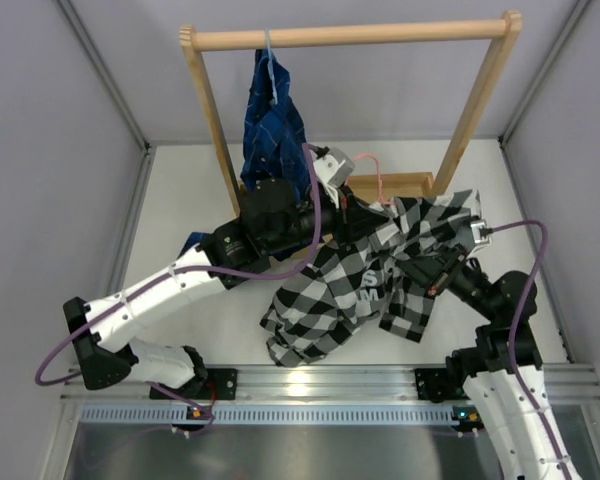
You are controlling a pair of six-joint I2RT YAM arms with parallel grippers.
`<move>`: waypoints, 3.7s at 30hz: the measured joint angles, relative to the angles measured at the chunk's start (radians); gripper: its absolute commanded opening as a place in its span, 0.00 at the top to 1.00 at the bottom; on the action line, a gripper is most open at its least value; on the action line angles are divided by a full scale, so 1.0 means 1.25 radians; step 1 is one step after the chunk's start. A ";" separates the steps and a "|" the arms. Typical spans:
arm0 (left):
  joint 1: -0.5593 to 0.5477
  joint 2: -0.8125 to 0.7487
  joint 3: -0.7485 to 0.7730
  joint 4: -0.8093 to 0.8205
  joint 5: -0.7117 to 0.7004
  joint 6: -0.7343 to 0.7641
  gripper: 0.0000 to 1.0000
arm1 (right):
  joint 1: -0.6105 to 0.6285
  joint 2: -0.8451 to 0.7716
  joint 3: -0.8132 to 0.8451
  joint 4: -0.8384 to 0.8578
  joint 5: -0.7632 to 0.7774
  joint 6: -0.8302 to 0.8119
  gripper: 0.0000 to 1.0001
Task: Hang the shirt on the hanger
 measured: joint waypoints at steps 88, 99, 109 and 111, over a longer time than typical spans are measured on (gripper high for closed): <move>-0.085 -0.579 -0.631 0.025 -0.323 0.016 1.00 | 0.053 0.152 0.716 -0.400 0.038 -0.421 1.00; -0.086 -0.681 -0.652 -0.056 -0.697 -0.185 0.97 | 0.054 0.145 0.709 -0.474 0.186 -0.456 1.00; -0.085 -0.556 -0.578 -0.088 -0.515 -0.094 0.02 | 0.054 0.185 0.707 -0.465 0.170 -0.456 1.00; -0.085 -0.551 -0.526 -0.104 -0.430 -0.052 0.02 | 0.054 0.195 0.707 -0.466 0.162 -0.460 1.00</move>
